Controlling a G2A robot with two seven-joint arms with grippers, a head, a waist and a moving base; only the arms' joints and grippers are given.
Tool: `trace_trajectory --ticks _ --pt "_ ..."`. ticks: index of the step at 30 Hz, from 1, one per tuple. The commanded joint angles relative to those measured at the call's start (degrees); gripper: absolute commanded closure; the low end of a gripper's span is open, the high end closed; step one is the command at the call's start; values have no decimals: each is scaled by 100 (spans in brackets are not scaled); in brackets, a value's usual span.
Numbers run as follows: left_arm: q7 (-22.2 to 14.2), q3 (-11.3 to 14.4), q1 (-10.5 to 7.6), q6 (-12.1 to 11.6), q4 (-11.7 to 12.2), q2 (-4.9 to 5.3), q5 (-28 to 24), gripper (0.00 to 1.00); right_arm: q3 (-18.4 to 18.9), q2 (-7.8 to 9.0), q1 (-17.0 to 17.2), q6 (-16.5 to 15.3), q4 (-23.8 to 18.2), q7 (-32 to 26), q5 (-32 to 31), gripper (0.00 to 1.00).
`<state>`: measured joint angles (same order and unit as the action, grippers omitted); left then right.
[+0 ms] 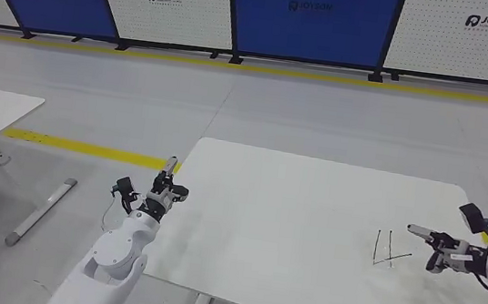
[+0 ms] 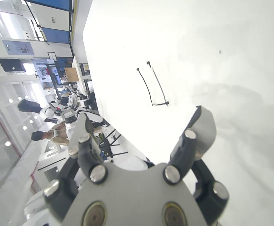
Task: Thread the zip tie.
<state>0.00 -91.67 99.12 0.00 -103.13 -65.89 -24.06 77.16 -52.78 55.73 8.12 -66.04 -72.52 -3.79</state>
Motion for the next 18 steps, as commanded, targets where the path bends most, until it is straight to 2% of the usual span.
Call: trace_trajectory --ticks 1,7,8,11,14,18 --pt "0 0 0 0 0 0 0 0 54 31 -6 -151 37 -181 38 0" --pt "0 0 0 0 0 0 0 0 -63 114 -180 -908 265 -712 -248 0" --pt "0 0 0 0 0 0 0 0 -263 131 -243 -1133 344 -712 -233 0" --pt "0 0 0 0 0 0 0 0 -694 190 -585 -1388 694 -712 -300 0" --pt "0 0 0 0 0 0 0 0 -1322 241 -988 -1928 1047 -712 -210 0" --pt "0 0 0 0 0 0 0 0 -1412 251 -1064 -1992 1142 -712 -151 0"
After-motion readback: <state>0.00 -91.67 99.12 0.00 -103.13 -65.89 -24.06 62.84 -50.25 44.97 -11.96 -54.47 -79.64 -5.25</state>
